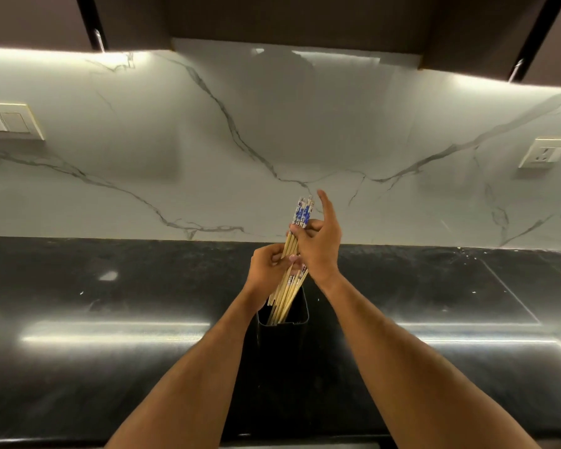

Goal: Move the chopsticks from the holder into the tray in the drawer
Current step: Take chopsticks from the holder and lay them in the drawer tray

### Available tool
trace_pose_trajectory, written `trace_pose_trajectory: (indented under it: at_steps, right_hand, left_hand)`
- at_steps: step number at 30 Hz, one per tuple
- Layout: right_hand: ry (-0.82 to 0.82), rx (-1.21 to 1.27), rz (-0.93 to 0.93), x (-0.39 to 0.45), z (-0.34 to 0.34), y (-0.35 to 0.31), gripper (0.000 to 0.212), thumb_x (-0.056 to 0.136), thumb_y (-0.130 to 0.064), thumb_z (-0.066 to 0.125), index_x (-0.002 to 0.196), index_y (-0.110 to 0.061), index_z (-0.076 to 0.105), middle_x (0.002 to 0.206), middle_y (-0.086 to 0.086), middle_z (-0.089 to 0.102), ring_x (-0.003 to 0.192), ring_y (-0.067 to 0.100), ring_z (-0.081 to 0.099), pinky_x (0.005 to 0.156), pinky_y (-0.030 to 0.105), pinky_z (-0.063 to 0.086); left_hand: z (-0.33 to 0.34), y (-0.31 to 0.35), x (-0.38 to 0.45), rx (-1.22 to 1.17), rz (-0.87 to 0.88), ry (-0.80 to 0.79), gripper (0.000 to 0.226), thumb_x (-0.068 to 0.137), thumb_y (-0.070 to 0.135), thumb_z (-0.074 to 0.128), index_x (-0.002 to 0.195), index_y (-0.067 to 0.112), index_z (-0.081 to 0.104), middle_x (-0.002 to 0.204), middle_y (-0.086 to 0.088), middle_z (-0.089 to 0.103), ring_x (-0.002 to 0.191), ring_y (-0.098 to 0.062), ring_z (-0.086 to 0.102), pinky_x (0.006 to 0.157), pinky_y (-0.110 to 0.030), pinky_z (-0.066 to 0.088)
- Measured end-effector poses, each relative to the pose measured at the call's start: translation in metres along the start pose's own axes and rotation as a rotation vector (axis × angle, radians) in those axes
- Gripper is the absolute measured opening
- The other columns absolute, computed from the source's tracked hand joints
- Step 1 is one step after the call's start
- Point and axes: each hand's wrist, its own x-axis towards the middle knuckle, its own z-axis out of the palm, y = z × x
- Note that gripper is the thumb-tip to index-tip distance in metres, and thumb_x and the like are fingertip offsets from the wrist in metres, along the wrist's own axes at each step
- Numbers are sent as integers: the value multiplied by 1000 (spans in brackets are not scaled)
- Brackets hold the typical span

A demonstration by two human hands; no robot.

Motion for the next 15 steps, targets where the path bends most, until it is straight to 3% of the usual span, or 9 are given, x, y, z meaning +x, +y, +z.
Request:
trace_pose_trajectory:
  at_steps: [2, 6, 10, 15]
  right_hand:
    - [-19, -20, -67, -4, -11, -14, 90, 89, 5, 72, 159, -29, 28, 69, 18, 68, 64, 28, 73, 71, 29, 64]
    - [-49, -103, -154, -17, -31, -38, 81, 86, 3, 76, 155, -23, 41, 57, 1, 58, 50, 6, 61, 65, 17, 59]
    - [-69, -106, -159, -41, -46, -60, 70, 84, 0, 79, 146, -20, 52, 69, 9, 72, 62, 24, 72, 64, 27, 63]
    - [-80, -86, -136, -75, -60, -80, 65, 83, -1, 81, 139, -20, 55, 82, 5, 75, 70, 20, 76, 65, 29, 64]
  left_hand:
    - [1, 14, -9, -57, -34, -30, 13, 98, 6, 63, 104, 5, 74, 86, -10, 79, 80, -23, 78, 76, -34, 63]
    - [2, 39, -32, -107, -65, -94, 14, 98, 6, 63, 107, 3, 73, 90, -13, 79, 86, -27, 78, 82, -39, 64]
    - [1, 57, -63, -130, -63, -106, 16, 98, 8, 62, 109, 3, 72, 92, -13, 79, 88, -28, 78, 84, -41, 63]
    - [-1, 73, -101, -111, -85, -136, 18, 99, 7, 61, 114, 1, 70, 93, -14, 79, 89, -28, 78, 86, -43, 63]
